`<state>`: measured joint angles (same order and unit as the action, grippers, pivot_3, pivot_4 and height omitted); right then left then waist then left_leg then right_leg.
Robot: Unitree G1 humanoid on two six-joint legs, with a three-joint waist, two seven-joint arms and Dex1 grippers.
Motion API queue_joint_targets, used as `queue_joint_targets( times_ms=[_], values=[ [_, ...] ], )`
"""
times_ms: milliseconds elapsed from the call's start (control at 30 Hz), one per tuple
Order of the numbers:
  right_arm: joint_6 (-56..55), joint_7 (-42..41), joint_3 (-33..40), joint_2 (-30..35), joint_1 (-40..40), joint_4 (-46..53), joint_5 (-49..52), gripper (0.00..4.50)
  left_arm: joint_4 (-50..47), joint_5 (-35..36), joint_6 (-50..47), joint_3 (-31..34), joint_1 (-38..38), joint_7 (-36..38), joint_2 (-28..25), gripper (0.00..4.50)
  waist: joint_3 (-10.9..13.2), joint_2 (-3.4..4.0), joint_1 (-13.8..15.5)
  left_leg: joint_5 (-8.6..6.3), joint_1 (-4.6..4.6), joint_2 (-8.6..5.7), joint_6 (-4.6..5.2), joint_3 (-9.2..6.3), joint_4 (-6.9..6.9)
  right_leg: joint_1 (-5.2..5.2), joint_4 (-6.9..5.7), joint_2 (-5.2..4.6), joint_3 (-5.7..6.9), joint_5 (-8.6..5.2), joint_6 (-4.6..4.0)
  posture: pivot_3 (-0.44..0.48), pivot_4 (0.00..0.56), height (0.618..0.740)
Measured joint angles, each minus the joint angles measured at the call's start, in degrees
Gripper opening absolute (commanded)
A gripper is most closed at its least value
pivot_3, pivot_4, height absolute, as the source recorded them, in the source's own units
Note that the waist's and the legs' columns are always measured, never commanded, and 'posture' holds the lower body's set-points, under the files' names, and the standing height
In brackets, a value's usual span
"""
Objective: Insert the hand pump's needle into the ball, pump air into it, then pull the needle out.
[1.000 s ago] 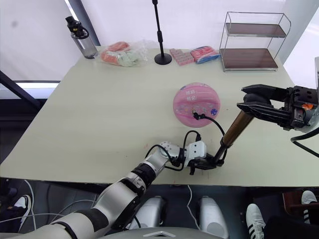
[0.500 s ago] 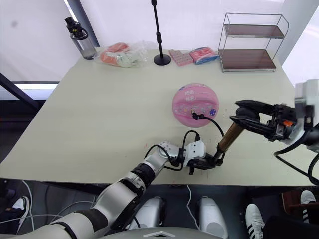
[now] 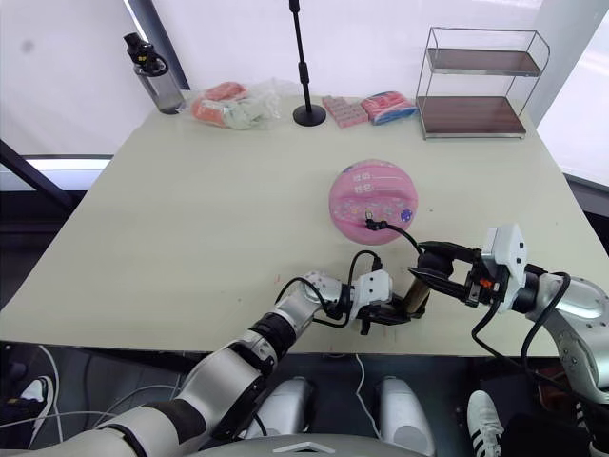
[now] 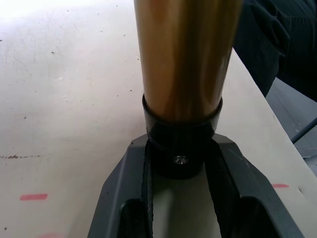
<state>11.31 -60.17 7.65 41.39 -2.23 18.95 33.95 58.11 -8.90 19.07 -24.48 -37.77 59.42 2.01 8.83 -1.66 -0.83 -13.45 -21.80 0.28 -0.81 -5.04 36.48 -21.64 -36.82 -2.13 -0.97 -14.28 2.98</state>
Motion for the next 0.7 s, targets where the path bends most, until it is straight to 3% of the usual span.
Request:
queue_joint_targets(
  times_ms=[200, 367, 700],
  values=[
    [-0.84, 0.17, 0.62, -0.68, -0.43, -0.07, 0.56, 1.73, 0.03, -0.07, -0.01, -0.14, 0.05, -0.41, -0.1, 1.0, -0.07, -0.12, -0.01, 0.0, 0.04, 0.03, 0.0, -0.01, 0.0, 0.05, 0.0, 0.01, 0.01, -0.06, -0.11, 0.0, 0.15, 0.731],
    [6.64, 0.78, 3.31, 2.74, 1.82, 0.78, 5.93, 1.73, -0.26, 0.18, -0.01, -0.11, 0.05, -0.05, 0.2, 1.0, 0.09, 0.1, 0.11, 0.0, -0.09, -0.02, 0.0, -0.01, 0.01, -0.05, 0.0, -0.03, 0.0, 0.0, -0.02, 0.0, 0.15, 0.731],
    [20.99, 1.86, 17.22, 12.64, 7.51, 5.67, 22.61, 1.73, -0.49, 0.22, 0.0, -0.03, 0.03, 0.27, 0.25, 1.0, 0.29, 0.24, 0.18, 0.0, -0.16, -0.05, 0.0, -0.02, 0.0, -0.08, 0.02, -0.05, 0.01, -0.01, -0.02, 0.0, 0.15, 0.731]
  ],
)
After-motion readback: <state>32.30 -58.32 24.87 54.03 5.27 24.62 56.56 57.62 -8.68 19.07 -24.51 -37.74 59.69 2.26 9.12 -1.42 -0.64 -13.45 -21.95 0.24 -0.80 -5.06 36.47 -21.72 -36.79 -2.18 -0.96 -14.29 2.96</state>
